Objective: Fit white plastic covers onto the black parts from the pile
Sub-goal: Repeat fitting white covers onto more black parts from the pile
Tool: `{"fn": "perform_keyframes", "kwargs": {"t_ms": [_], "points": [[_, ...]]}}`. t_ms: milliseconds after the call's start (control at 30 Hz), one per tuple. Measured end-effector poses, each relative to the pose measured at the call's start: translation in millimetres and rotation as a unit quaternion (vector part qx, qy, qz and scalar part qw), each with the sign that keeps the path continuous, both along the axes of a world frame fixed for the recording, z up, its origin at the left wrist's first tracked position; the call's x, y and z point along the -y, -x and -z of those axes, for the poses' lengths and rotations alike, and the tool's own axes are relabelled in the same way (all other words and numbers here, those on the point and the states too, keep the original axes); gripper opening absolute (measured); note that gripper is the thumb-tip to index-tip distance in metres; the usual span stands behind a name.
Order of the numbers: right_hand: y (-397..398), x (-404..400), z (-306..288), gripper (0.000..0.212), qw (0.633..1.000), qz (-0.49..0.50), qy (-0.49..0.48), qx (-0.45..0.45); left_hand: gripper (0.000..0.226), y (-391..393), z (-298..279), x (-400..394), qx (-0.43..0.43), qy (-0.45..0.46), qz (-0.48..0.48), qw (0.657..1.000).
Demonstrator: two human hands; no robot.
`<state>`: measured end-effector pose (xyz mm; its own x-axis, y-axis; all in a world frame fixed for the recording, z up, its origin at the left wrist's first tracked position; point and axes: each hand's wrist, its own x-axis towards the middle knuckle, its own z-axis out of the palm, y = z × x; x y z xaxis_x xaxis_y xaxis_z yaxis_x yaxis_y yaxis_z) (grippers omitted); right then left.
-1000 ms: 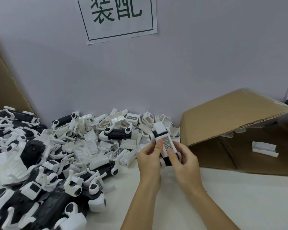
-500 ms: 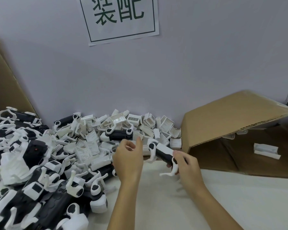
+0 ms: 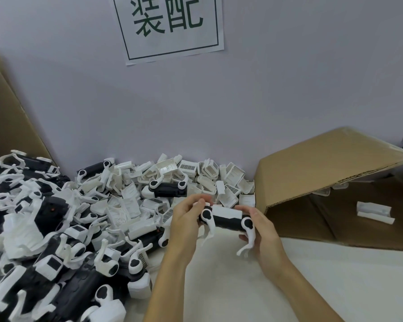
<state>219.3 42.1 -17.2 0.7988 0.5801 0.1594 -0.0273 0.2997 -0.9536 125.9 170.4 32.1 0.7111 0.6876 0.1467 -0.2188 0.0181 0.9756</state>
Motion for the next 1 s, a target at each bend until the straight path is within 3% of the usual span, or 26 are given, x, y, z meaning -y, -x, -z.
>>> {"fn": "perform_keyframes", "kwargs": {"t_ms": [100, 267, 367, 500, 600, 667, 733, 867, 933, 1000], "points": [[2, 0, 0, 0.017, 1.000, 0.004, -0.022, -0.009, 0.035, 0, 3, -1, 0.036, -0.002, -0.028, 0.999], [7, 5, -3, 0.036, 0.997, 0.009, -0.049, 0.065, 0.039, 1, 3, -1, 0.038, 0.007, -0.022, 0.999], [11, 8, -3, 0.034, 0.980, 0.055, -0.052, 0.185, 0.029, -3, 2, 3, 0.012, 0.010, -0.017, 1.000], [18, 7, -2, 0.042, 0.909, 0.105, 0.015, 0.404, 0.018, -7, 6, 3, -0.031, 0.056, -0.017, 0.998], [20, 5, -1, 0.043, 0.893, 0.111, 0.023, 0.436, 0.016, -4, 6, 1, -0.004, 0.101, -0.031, 0.994], [20, 4, -2, 0.042, 0.901, 0.136, 0.041, 0.411, 0.027, -3, 4, 0, 0.021, 0.135, -0.032, 0.990], [21, 3, -3, 0.040, 0.933, 0.152, 0.042, 0.325, 0.030, -2, 0, -1, 0.035, 0.145, -0.032, 0.988], [11, 1, -5, 0.015, 0.987, 0.139, -0.001, 0.086, 0.023, 0, -1, -2, -0.055, -0.027, -0.026, 0.998], [7, 3, -12, 0.031, 0.994, 0.102, -0.003, -0.037, 0.016, 0, 1, -4, -0.073, -0.061, -0.023, 0.995], [8, 4, -19, 0.037, 0.988, 0.046, -0.012, -0.144, 0.016, 0, 1, -3, -0.056, -0.033, -0.005, 0.998]]}}
